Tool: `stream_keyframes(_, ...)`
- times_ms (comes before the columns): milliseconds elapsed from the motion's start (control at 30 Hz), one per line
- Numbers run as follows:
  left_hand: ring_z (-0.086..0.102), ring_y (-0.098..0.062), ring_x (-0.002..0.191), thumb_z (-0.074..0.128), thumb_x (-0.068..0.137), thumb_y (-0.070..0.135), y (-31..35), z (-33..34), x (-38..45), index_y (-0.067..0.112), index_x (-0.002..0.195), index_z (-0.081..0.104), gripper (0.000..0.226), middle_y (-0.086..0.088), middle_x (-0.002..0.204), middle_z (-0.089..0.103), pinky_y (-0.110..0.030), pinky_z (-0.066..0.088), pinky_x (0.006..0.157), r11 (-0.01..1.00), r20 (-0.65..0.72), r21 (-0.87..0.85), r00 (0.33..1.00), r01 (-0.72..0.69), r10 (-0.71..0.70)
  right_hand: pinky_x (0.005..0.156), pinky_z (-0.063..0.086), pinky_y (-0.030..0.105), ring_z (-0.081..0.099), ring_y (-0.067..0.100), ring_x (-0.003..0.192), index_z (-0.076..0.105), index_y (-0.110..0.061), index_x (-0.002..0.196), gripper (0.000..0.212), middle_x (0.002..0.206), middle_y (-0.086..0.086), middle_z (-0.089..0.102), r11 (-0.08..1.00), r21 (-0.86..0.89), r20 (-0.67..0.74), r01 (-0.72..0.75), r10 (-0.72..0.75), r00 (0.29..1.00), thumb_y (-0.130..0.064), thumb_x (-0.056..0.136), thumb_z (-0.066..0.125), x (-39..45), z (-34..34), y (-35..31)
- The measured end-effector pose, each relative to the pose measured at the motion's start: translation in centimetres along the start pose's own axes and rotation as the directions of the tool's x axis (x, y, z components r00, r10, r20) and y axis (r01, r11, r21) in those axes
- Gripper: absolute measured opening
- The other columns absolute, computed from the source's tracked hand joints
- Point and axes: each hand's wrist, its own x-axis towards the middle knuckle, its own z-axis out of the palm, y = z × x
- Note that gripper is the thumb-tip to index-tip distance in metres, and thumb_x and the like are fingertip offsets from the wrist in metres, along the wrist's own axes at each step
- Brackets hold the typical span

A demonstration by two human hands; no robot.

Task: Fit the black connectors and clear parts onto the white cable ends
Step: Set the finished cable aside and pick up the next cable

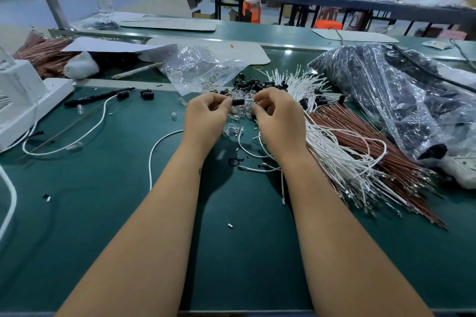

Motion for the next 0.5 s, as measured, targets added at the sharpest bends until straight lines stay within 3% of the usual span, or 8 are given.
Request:
stream_keyframes(233, 0.049, 0.006, 0.05, 0.064, 0.09, 0.013, 0.2, -0.19, -0.09, 0.013, 0.085, 0.067, 0.006, 0.006, 0.064, 0.06, -0.01, 0.042, 0.053, 0.999, 0.003, -0.04, 1.0, -0.017, 0.017, 0.071, 0.054, 0.034, 0.061, 0.014, 0.078, 0.071, -0.019, 0.093, 0.006, 0.089, -0.001, 0.066, 0.998, 0.069, -0.045, -0.004, 0.007, 0.999, -0.016, 0.089, 0.068, 0.06, 0.22, 0.06)
stream_keyframes(500, 0.047, 0.003, 0.052, 0.064, 0.09, 0.013, 0.32, -0.13, -0.2, 0.021, 0.083, 0.068, 0.011, 0.006, 0.065, 0.06, -0.012, 0.04, 0.053, 0.998, 0.038, -0.058, 0.999, -0.025, 0.028, 0.067, 0.054, 0.032, 0.058, 0.009, 0.067, 0.069, -0.026, 0.084, 0.01, 0.079, -0.001, 0.066, 0.973, 0.218, -0.098, -0.077, 0.1, 0.99, -0.016, 0.085, 0.071, 0.25, 0.43, 0.3)
